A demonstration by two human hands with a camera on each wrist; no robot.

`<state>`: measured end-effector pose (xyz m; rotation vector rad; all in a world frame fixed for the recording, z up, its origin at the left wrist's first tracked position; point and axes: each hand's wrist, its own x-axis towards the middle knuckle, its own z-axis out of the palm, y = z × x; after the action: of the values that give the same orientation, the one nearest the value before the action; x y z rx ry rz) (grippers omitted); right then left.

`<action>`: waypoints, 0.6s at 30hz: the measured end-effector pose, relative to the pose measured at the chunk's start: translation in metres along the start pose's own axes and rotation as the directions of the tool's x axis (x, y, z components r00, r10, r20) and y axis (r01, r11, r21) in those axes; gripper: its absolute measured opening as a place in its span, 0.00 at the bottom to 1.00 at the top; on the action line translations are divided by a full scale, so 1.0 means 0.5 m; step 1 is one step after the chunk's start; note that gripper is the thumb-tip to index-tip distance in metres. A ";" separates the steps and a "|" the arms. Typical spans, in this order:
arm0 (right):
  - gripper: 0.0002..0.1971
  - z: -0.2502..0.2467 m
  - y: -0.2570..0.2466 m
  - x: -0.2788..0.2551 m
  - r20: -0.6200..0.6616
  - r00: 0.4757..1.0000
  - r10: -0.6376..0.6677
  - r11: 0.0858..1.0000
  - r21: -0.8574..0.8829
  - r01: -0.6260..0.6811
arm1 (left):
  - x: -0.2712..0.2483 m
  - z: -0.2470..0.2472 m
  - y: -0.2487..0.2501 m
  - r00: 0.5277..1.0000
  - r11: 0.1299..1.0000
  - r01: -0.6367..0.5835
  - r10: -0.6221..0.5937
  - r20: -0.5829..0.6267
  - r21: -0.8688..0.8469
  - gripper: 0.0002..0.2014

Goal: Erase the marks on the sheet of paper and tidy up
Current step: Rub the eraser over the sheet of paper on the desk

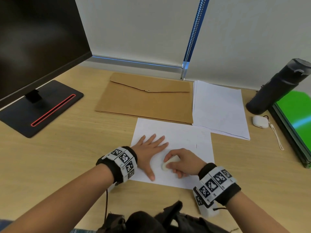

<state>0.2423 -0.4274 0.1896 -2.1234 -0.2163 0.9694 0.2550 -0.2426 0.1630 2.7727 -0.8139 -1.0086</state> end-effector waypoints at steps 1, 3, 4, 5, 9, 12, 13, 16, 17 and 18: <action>0.03 0.003 -0.002 0.005 -0.068 0.998 -0.017 1.000 0.007 0.018 | 0.001 0.000 -0.001 1.000 1.000 -0.001 0.001 0.001 -0.009 0.65; 0.03 0.013 -0.004 0.010 -0.199 0.978 -0.063 0.998 -0.004 0.064 | 0.003 0.000 -0.003 1.000 1.000 -0.006 0.006 0.010 -0.022 0.66; 0.04 0.018 -0.003 0.007 -0.218 0.972 -0.085 0.996 -0.038 0.078 | 0.004 0.001 -0.004 1.000 1.000 -0.008 0.008 0.013 -0.021 0.66; 0.04 0.024 -0.001 0.000 -0.194 0.976 -0.100 0.993 -0.082 0.086 | 0.006 0.002 -0.005 1.000 1.000 -0.010 0.010 0.015 -0.015 0.66; 0.11 0.024 -0.005 -0.024 0.030 0.997 -0.075 0.953 -0.293 0.080 | 0.009 0.004 -0.009 1.000 1.000 -0.014 0.015 0.019 -0.011 0.66; 0.12 0.014 -0.013 0.004 -0.156 0.979 -0.128 0.944 -0.322 0.072 | 0.009 0.003 -0.007 1.000 1.000 -0.015 0.015 0.022 -0.013 0.66; 0.12 0.016 -0.010 0.014 -0.240 0.961 -0.138 0.953 -0.295 0.063 | 0.009 0.003 -0.007 1.000 1.000 -0.014 0.014 0.024 -0.014 0.66; 0.12 0.033 0.006 0.008 -0.268 0.951 -0.154 0.951 -0.303 0.068 | 0.009 0.004 -0.006 1.000 1.000 -0.007 0.008 0.023 -0.017 0.66; 0.12 0.039 0.011 -0.004 -0.211 0.965 -0.153 0.943 -0.324 0.079 | 0.009 0.004 -0.007 1.000 1.000 -0.006 0.007 0.021 -0.016 0.66; 0.12 0.043 0.013 -0.015 -0.144 0.979 -0.143 0.934 -0.347 0.085 | 0.010 0.005 -0.007 1.000 1.000 -0.006 0.007 0.019 -0.015 0.66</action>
<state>0.2211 -0.4226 0.1805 -2.4621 -0.4454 0.7195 0.2583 -0.2417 0.1575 2.7499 -0.8137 -1.0378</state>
